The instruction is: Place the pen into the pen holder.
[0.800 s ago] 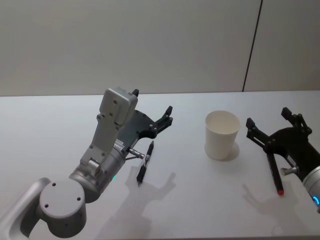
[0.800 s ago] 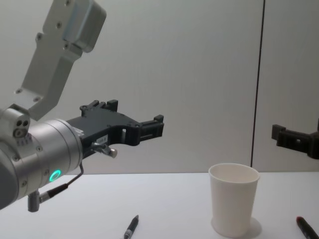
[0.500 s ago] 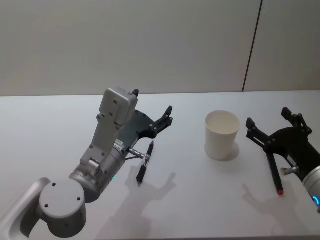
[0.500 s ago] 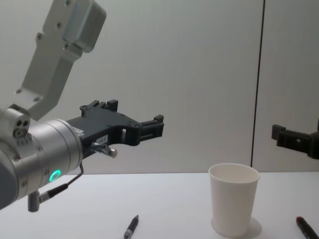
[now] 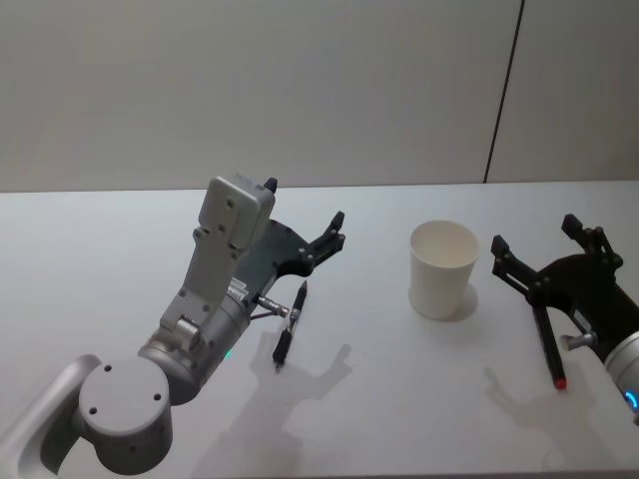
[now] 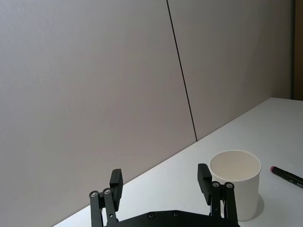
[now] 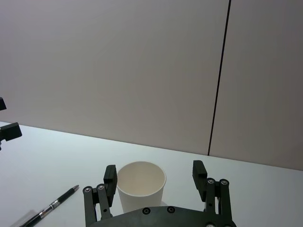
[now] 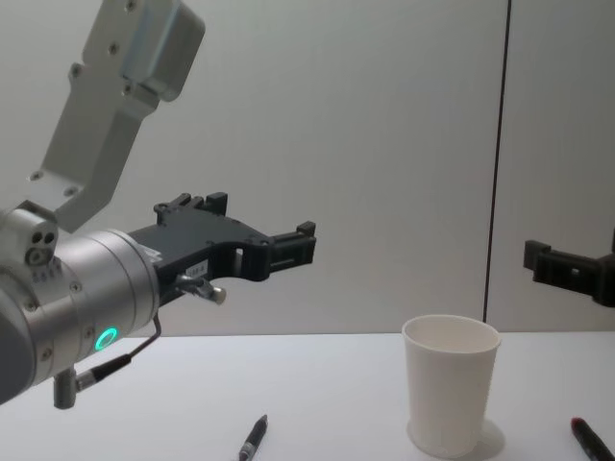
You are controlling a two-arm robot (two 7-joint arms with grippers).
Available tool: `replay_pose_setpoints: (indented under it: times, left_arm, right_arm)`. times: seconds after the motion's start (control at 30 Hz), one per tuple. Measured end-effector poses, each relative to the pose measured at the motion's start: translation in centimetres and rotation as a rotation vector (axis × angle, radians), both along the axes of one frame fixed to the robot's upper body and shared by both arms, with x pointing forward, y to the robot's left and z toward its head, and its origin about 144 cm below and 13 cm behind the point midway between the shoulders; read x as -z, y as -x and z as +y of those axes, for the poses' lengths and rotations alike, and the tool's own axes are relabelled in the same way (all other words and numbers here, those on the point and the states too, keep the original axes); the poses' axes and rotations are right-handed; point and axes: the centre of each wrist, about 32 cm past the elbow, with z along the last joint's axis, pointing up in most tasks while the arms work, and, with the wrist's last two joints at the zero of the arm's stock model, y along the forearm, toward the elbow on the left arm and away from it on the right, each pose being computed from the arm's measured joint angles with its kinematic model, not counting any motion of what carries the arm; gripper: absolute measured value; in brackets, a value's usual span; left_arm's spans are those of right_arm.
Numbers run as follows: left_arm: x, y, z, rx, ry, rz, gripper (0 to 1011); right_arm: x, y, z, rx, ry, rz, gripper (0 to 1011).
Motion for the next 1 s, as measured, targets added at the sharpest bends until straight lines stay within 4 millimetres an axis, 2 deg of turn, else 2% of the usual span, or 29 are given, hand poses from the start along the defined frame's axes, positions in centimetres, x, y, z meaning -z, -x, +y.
replay_pose_setpoints:
  times: [0.4, 1.0]
  left_arm:
    - [0.0, 0.0, 0.0, 0.000, 0.000, 0.000, 1004]
    - [0.0, 0.0, 0.0, 0.000, 0.000, 0.000, 1004]
  right_arm:
    - [-0.5, -0.2, 0.4, 0.019, -0.013, 0.000, 1001]
    - [-1.9, -3.0, 0.9, 0.136, -0.050, 0.104, 1001]
